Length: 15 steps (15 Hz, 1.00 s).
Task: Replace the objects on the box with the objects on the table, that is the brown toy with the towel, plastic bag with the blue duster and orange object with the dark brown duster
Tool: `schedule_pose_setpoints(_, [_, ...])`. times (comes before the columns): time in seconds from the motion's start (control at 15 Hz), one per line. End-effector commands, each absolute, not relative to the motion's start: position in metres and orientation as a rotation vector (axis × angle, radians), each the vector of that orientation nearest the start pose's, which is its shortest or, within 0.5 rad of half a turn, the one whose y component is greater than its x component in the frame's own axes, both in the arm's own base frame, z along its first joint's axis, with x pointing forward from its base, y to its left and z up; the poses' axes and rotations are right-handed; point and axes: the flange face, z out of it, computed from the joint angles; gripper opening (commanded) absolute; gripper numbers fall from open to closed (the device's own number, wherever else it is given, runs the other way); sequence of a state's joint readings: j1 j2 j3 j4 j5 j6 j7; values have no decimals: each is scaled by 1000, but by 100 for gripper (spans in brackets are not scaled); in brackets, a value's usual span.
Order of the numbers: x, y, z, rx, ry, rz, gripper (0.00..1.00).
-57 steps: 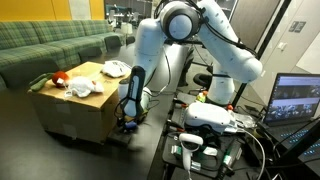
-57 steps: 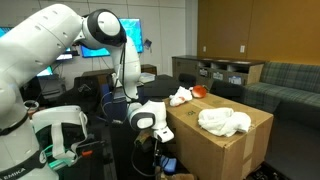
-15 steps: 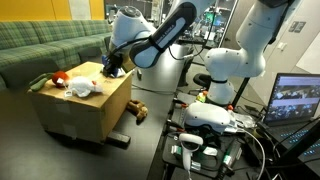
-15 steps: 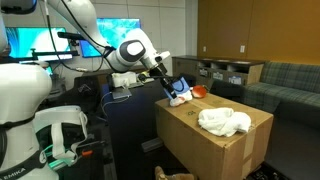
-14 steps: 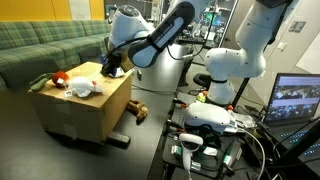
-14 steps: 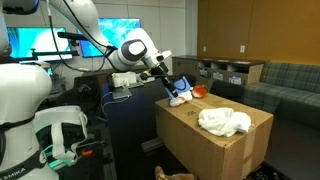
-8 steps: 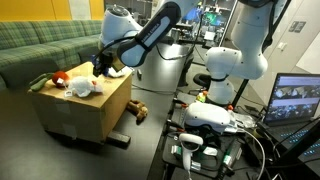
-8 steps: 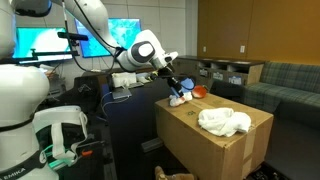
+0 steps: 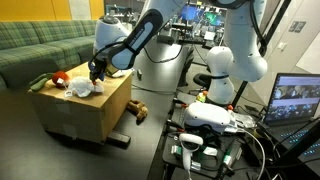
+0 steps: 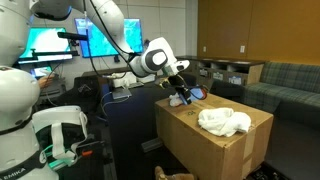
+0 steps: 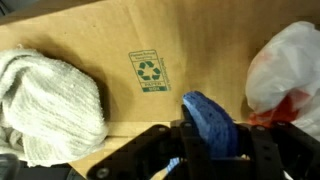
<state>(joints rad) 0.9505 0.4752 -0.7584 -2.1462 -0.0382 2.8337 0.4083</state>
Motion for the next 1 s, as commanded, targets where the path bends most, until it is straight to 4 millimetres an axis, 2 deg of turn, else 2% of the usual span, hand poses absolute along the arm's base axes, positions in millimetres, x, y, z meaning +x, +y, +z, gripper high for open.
schedule_pose_setpoints(0.0, [613, 124, 260, -3285, 80, -704, 3])
schedule_pose_setpoints(0.07, [616, 123, 257, -3285, 68, -700, 5])
schedule_pose_setpoints(0.13, [619, 122, 254, -3289, 62, -701, 35])
schedule_pose_setpoints(0.2, [623, 122, 253, -3293, 53, -702, 36])
schedule_pose_setpoints(0.4, [630, 125, 258, -3291, 29, -725, 58])
schedule_pose_setpoints(0.73, [634, 132, 289, -3274, 2, -836, 96])
schedule_pose_setpoints(0.8, [633, 134, 297, -3265, -6, -859, 99])
schedule_pose_setpoints(0.93, [627, 139, 310, -3246, -31, -887, 100])
